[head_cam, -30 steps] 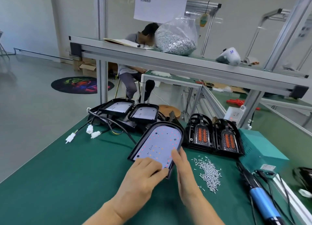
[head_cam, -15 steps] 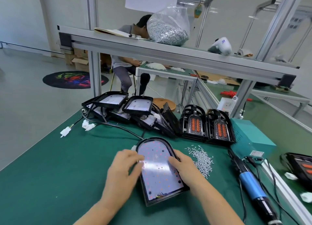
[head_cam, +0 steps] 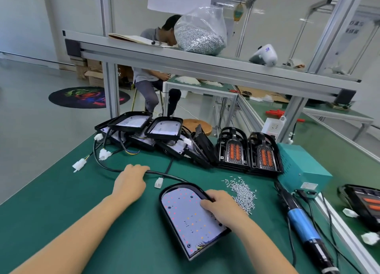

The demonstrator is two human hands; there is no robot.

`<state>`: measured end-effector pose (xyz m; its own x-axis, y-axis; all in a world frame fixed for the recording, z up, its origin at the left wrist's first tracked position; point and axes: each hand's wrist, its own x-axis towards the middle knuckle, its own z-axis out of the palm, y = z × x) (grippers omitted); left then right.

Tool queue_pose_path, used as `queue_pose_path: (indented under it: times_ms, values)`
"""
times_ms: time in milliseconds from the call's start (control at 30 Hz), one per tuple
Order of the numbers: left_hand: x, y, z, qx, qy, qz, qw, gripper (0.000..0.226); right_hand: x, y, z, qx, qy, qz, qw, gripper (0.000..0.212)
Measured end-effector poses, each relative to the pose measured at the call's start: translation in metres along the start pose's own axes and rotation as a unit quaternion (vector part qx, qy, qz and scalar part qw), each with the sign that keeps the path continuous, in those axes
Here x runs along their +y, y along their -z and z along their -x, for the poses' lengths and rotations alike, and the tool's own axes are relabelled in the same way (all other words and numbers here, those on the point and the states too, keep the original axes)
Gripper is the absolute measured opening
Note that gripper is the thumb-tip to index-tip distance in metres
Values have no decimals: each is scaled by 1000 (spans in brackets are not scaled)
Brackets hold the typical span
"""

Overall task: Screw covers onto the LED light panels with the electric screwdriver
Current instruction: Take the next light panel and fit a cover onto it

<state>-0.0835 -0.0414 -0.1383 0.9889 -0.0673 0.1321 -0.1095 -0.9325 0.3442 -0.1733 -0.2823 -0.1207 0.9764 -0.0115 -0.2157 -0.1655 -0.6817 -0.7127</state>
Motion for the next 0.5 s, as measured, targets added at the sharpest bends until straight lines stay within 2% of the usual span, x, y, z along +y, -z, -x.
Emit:
queue_pose_path:
  times_ms: [33,100,167,233,333,400,500]
  values:
    - [1,-4,4,23,-16,5,1000,50,0,0,0,9,-1,5,1000,25]
    - [7,-11,16,120,-69,27,990,39,0,1,-1,24,3,11,1000,27]
    - [22,-15,29,185,-78,129,971,28,-3,2,-3,43,12,14,999,24]
    - [39,-17,38,153,-25,237,959,25,-6,2,-5,55,22,29,998,20]
    - [53,-18,42,27,80,364,928,29,-8,1,-6,60,36,62,996,21]
    - [56,-18,42,0,114,419,901,32,-8,0,-5,64,43,68,995,22]
    - [55,-18,41,-20,127,450,884,32,-10,0,-3,71,50,69,994,20]
